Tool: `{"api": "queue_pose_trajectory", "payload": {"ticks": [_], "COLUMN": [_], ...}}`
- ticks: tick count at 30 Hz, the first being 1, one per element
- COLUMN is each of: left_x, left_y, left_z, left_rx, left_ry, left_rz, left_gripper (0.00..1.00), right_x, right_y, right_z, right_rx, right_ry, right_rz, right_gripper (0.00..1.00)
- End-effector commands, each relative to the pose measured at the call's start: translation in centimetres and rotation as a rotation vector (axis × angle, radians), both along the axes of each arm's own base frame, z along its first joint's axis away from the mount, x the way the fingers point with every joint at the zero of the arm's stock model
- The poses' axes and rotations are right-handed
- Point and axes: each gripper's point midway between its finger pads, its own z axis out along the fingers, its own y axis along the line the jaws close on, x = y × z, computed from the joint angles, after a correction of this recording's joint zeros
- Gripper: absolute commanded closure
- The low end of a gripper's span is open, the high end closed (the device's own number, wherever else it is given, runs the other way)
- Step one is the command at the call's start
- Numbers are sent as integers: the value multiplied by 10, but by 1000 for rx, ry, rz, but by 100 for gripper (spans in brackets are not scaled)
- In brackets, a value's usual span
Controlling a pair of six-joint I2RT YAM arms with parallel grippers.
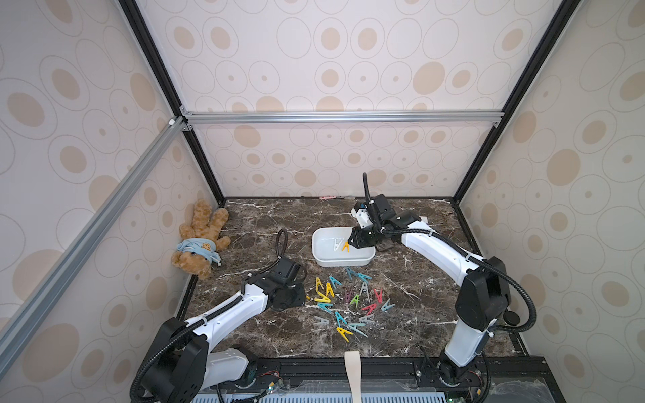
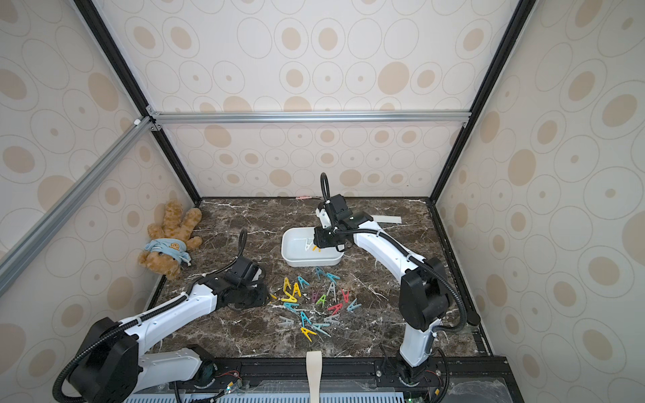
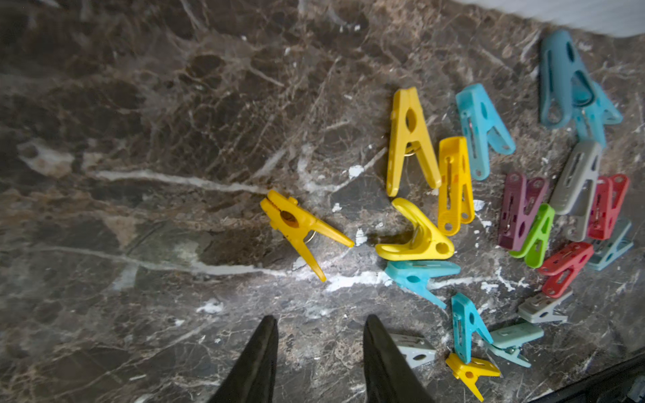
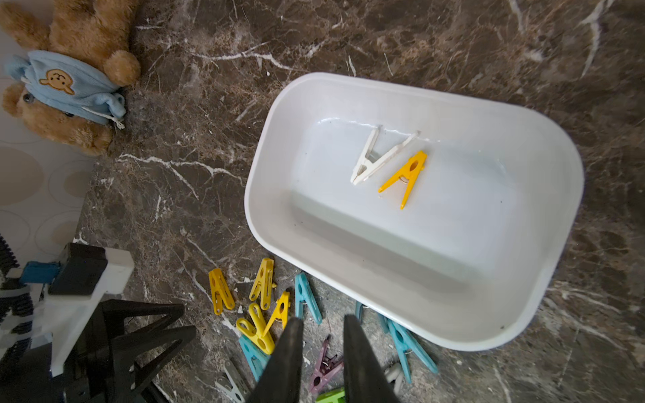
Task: Put the clothespins into the storage box
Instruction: Pick up the clothespin from the center of the board.
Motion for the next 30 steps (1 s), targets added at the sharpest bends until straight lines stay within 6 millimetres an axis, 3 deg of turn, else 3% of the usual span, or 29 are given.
{"api": "queue_pose_trajectory", "payload": {"ticks": [1, 16, 23, 30], "left_x": [8, 20, 20, 27], "left_y": [-5, -8, -8, -6], "left_z": [1, -17, -27, -20], "left_rx": [23, 90, 123, 158], "left_ry": [-20, -10, 13, -12], "left_rz": [22, 45, 30, 19], "left_gripper": [60, 65, 76, 88], "right_x": [1, 2, 1, -3], "right_y": [14, 15, 13, 11], "right_z": [8, 4, 6, 8], "right_rx": [55, 67, 61, 68], "right_ry": [-18, -57, -67, -69], "right_rz": [15, 28, 34, 34], "right_gripper": [76, 77, 77, 77]}}
